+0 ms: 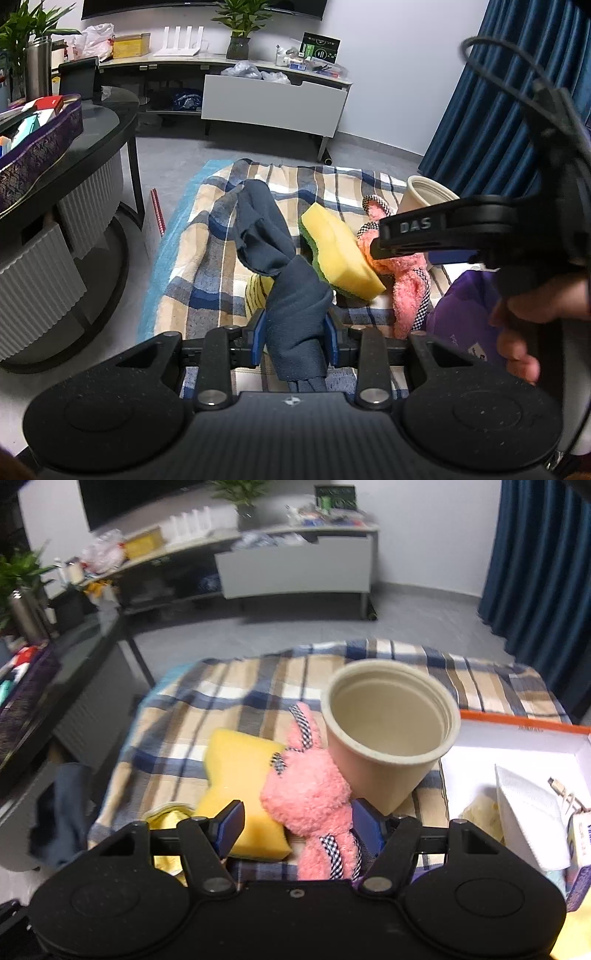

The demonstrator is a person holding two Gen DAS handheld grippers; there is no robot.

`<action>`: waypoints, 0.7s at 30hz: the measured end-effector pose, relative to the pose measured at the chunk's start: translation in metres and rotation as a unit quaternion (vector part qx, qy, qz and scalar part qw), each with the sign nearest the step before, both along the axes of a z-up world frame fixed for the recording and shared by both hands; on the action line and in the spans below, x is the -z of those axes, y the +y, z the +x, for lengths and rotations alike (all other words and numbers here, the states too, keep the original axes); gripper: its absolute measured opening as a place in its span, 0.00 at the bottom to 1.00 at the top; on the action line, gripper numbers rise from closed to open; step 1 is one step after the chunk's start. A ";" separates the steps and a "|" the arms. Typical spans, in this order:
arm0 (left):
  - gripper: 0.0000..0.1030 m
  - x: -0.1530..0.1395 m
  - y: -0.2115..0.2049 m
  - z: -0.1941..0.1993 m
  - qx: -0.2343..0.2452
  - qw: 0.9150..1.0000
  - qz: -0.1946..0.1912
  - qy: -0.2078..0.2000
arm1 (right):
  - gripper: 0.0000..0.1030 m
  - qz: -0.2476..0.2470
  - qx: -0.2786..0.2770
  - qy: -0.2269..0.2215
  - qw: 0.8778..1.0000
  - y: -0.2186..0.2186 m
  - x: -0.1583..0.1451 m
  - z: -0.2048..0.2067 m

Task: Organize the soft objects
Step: 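Grasp the dark navy cloth with the left tool while the right tool grasps the pink bunny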

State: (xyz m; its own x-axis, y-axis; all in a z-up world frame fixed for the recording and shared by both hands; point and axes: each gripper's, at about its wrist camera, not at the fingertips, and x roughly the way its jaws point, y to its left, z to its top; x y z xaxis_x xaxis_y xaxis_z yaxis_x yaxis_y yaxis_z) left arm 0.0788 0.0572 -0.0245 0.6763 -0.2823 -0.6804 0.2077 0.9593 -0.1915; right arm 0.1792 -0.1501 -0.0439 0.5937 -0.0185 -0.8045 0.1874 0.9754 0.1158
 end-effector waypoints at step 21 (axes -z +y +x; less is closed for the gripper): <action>0.32 -0.037 -0.019 0.012 -0.027 0.999 0.016 -0.028 | 0.46 0.001 -0.043 -0.124 0.991 -0.015 -0.061 -0.073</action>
State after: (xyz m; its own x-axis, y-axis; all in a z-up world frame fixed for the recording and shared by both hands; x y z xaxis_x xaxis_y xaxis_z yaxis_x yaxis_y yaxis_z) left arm 0.0905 0.0386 0.0126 0.7275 -0.2230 -0.6489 0.1642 0.9748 -0.1509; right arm 0.1059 -0.1654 0.0169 0.7730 0.0431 -0.6330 0.0682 0.9862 0.1505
